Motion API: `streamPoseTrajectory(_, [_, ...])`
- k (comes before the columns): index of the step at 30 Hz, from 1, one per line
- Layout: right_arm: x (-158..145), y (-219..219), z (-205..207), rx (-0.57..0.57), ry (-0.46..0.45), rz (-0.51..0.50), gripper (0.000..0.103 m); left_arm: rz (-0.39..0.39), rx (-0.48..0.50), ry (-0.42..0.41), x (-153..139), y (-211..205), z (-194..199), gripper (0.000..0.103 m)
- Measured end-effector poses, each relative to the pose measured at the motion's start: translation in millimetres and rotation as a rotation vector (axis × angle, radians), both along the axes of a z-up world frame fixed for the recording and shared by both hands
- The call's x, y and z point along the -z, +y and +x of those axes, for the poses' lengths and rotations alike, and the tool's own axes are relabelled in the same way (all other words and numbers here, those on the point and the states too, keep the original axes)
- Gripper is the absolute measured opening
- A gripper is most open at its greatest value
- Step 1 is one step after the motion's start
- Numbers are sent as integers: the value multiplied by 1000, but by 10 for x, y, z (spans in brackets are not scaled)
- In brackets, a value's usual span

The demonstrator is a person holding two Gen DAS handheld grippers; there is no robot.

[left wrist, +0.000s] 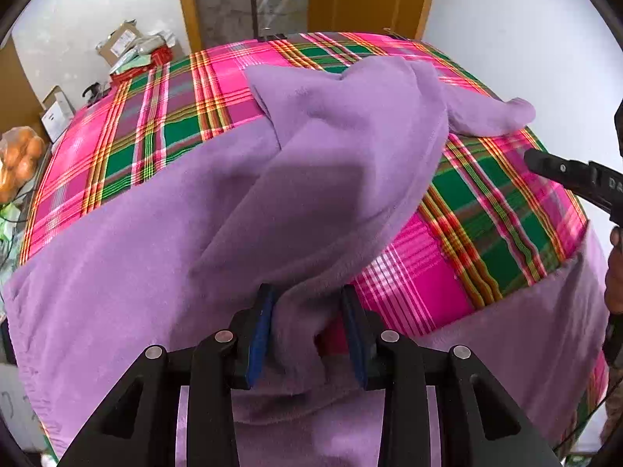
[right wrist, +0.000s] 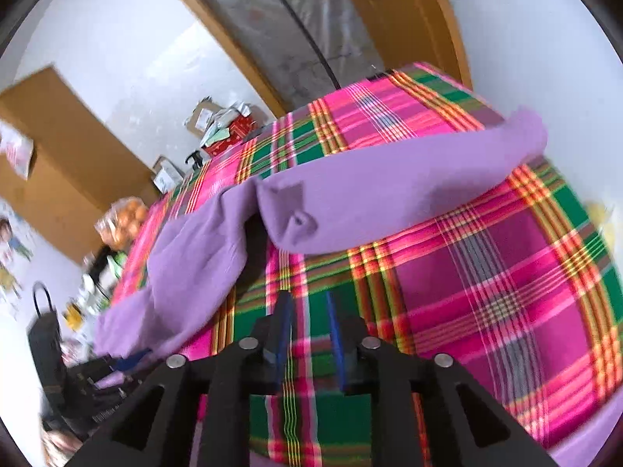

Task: Fold clothes

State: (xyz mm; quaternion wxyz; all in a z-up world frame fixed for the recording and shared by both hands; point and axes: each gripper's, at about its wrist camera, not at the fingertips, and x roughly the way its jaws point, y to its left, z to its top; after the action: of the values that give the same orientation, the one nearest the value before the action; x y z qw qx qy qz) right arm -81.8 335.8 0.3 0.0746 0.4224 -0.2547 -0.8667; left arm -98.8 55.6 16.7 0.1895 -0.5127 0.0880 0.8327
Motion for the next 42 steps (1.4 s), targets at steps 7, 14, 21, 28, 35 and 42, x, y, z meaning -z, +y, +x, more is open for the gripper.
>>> streamPoseTrajectory(7, [173, 288, -254, 137, -19, -82, 37, 70, -30, -28, -19, -85, -57, 36])
streamPoseTrajectory(14, [281, 512, -406, 225, -41, -164, 39, 133, -50, -46, -35, -197, -89, 29])
streamPoseTrajectory(21, [296, 539, -553, 268, -74, -154, 17, 183, -75, -65, -14, -307, -122, 22])
streamPoseTrajectory(28, [199, 588, -498, 277, -48, -114, 6, 234, -106, -82, -15, -400, -134, 16])
streamPoseTrajectory(35, [-175, 836, -293, 333, 43, -45, 5, 313, -166, -91, -80, -625, -108, 10])
streamPoseTrajectory(42, [-361, 1159, -26, 410, 73, -14, 5, 355, -175, -88, -154, -638, -60, 10])
